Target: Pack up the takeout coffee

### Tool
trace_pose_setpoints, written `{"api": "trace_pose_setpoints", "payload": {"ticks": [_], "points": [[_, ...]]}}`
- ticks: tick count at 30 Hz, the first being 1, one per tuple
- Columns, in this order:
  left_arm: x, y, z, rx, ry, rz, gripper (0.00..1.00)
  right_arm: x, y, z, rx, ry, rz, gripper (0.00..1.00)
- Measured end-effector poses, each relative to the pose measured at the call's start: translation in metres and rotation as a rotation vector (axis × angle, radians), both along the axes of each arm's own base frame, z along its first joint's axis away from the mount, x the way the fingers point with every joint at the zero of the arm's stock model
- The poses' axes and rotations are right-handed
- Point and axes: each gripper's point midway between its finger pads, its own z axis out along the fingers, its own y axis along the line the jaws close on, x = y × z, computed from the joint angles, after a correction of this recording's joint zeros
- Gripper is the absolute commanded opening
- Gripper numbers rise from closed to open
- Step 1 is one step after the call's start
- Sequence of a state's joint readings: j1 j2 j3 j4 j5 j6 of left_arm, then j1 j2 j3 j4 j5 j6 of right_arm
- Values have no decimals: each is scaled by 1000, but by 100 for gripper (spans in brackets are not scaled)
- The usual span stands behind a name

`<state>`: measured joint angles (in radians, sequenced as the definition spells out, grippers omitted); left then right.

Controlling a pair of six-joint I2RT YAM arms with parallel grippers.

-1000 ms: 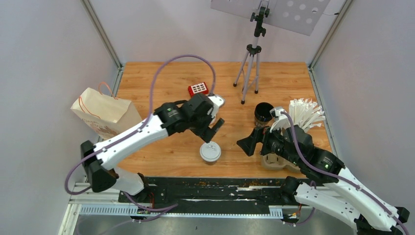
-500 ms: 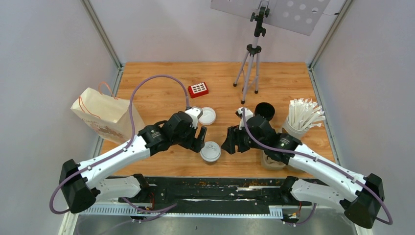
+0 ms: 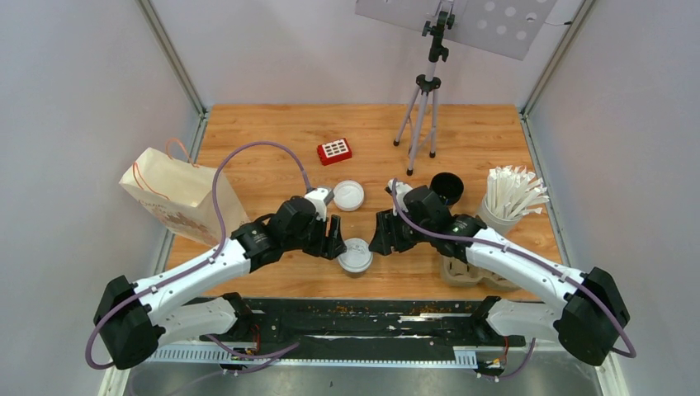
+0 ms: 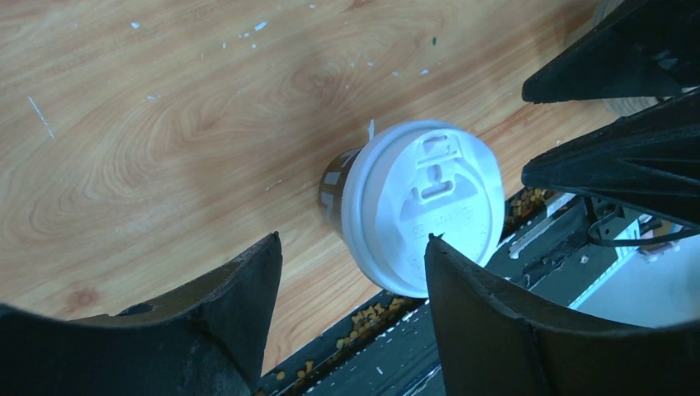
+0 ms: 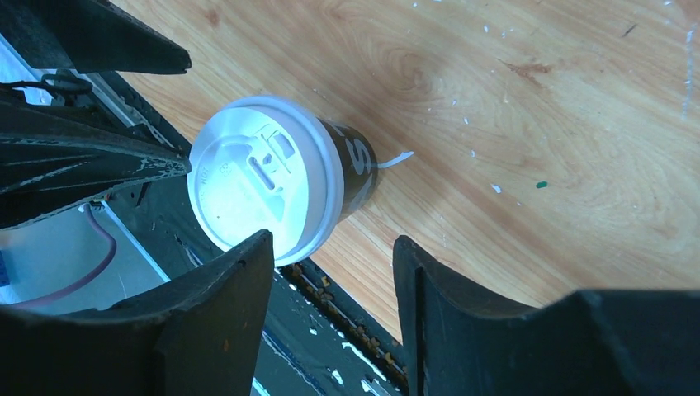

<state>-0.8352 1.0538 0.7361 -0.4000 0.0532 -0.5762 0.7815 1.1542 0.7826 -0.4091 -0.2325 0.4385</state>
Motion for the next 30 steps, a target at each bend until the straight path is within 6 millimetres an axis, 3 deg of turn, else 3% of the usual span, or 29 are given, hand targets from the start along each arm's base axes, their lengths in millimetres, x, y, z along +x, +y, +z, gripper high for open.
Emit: {"api": "trace_pose_setpoints", "payload": {"ticks": [7, 16, 22, 30], "points": [[-7, 3, -14, -21, 34, 7, 69, -3, 5, -11, -8, 42, 29, 51], [-8, -2, -9, -82, 23, -7, 58, -5, 9, -19, -14, 71, 56, 47], [-13, -4, -14, -89, 42, -27, 52, -5, 9, -19, -12, 73, 68, 44], [-11, -8, -19, -85, 49, -42, 51, -1, 11, -11, 2, 58, 72, 46]]}}
